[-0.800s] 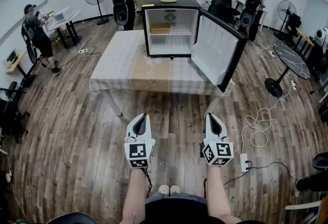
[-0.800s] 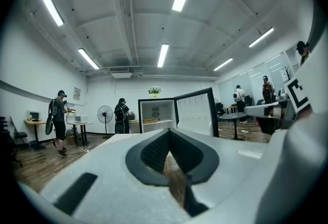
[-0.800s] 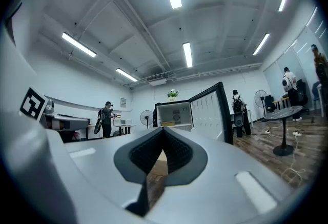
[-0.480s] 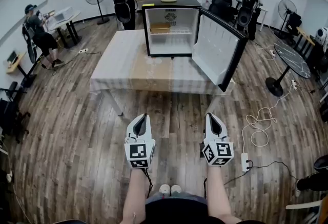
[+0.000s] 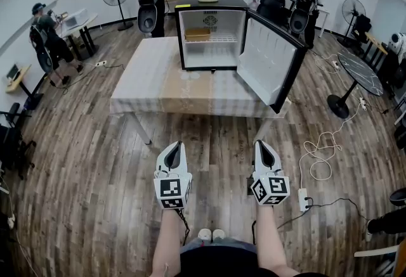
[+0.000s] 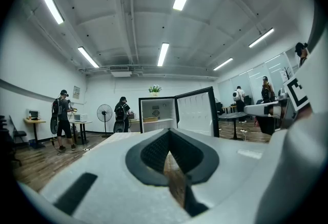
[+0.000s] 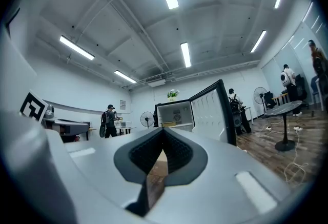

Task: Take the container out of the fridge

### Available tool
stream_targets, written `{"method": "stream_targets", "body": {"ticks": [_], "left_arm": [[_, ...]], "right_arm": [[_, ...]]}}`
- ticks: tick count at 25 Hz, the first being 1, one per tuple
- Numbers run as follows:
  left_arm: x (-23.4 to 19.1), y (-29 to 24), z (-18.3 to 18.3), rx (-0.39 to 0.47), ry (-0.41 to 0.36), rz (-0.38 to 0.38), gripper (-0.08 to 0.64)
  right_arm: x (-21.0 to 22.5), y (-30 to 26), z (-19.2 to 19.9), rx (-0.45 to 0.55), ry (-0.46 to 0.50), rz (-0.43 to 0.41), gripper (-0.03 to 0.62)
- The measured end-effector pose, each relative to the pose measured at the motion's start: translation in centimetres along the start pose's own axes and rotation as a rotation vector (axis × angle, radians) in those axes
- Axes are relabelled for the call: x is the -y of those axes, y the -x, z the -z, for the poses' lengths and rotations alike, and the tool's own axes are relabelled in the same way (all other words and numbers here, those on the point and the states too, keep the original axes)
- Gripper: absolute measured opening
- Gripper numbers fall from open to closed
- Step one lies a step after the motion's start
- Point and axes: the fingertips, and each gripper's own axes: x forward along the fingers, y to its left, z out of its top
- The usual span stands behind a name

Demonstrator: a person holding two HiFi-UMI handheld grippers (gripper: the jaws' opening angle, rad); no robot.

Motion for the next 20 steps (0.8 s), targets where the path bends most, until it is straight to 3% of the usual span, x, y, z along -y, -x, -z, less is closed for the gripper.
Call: {"method": "stream_targets", "body": {"ticks": [12, 13, 20], "left_arm": [[-1.1, -1.8, 0.7, 0.018, 0.025, 0.041, 0.013], [-1.2, -2.0, 0.8, 0.018, 0.025, 0.048, 0.069], [-2.4, -2.9, 1.2, 0.026, 0.035, 0.07, 0.163]], "right_arm": [[-0.5, -1.6, 1.5, -0.024, 0.015, 0.025, 0.009], [-0.5, -1.8, 1.6, -0.024, 0.016, 0.028, 0.009], [-1.4, -2.9, 1.5, -0.005, 0.021, 0.041, 0.009]]}}
